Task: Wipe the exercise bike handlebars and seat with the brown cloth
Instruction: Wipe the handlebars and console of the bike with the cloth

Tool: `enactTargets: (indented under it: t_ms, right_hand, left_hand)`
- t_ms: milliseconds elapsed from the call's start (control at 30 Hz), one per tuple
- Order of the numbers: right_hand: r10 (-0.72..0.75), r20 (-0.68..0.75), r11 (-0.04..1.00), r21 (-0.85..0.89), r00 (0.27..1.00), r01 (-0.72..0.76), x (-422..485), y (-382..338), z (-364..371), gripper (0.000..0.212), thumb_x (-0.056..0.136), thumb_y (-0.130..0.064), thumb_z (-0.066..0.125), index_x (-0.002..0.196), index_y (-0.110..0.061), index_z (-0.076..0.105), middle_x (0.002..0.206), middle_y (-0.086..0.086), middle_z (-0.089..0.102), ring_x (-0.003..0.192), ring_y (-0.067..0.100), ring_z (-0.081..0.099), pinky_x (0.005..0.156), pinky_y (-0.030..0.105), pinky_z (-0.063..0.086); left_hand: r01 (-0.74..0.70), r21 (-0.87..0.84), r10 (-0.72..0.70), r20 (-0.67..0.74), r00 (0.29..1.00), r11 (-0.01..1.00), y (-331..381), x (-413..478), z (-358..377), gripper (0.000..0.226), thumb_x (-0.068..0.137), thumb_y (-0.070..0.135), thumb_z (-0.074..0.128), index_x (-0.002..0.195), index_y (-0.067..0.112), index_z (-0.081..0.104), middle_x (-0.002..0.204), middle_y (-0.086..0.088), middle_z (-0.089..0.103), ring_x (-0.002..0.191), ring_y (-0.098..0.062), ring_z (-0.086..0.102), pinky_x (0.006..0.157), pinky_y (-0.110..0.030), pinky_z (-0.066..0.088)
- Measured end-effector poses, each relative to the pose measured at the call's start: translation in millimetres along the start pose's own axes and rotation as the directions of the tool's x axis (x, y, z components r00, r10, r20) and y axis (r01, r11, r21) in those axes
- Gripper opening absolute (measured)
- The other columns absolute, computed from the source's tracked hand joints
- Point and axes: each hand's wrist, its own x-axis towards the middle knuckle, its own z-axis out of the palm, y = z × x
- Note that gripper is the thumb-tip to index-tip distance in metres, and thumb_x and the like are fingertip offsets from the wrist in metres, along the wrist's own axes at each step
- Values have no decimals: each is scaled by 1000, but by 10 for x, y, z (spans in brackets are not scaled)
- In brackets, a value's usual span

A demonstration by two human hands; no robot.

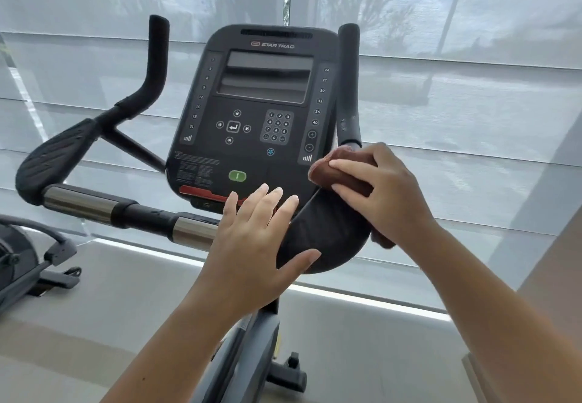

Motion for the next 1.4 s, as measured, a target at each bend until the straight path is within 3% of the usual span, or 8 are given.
enactTargets:
  t_ms: [133,433,700,933,1067,1200,1300,1400]
  right_hand:
    - [-46,-75,991,122,996,55,-393,-30,10,32,75,-29,66,108,-26,67,100,4,54,90,15,53,80,22,44]
    - [141,-71,978,165,987,-128,192,356,82,33,80,-26,68,113,-29,64,107,2,53,101,11,53,88,20,39]
    - [-93,-63,938,329,994,108,109,759,-149,36,75,-23,71,110,-26,65,102,0,53,93,5,52,84,8,40]
    - [-225,-140,946,207,964,250,1120,1197,-52,36,79,-22,70,114,-17,64,108,13,53,97,27,55,85,35,47]
    - [-334,-85,935,96,939,341,1591,1268,168,34,82,-26,66,114,-15,64,116,17,51,101,35,51,83,43,48]
    - [-348,-64,915,194,935,354,1383,1290,394,27,81,-26,67,106,-15,67,112,14,52,95,32,53,82,32,44]
    - [-345,-16,862,391,938,324,1144,1331,380,28,78,-32,67,104,-23,68,104,0,48,90,15,53,79,9,37]
    - [-500,30,814,356,865,458,1112,1323,301,28,77,-35,65,103,-25,68,103,2,51,89,16,54,81,21,45]
  left_hand:
    - [-76,40,77,-28,997,996,-19,226,-93,68,82,58,33,125,8,52,129,-15,53,126,-33,41,102,-57,23]
    - [-50,32,51,-32,998,998,253,527,-123,68,82,58,28,130,12,47,136,-13,48,130,-31,36,105,-54,20]
    - [46,91,-43,-38,998,995,579,756,7,72,81,61,19,136,17,37,143,-10,39,135,-27,26,108,-50,16]
    - [207,157,-198,-67,978,966,913,1014,210,63,89,51,37,141,18,27,149,-9,26,138,-26,17,111,-48,9]
    - [299,230,-285,-93,954,926,1053,1111,390,58,85,41,54,132,9,44,138,-18,43,129,-36,37,102,-58,25]
    - [368,307,-344,-132,930,878,1081,1077,525,52,87,43,49,125,7,53,128,-18,55,119,-35,50,93,-59,37]
    - [364,294,-337,-139,931,884,1066,1073,564,50,83,36,60,123,7,54,126,-16,57,116,-34,52,92,-59,39]
    - [336,284,-312,-127,942,898,1066,1072,578,49,79,27,65,122,7,54,124,-15,58,114,-33,54,92,-57,43]
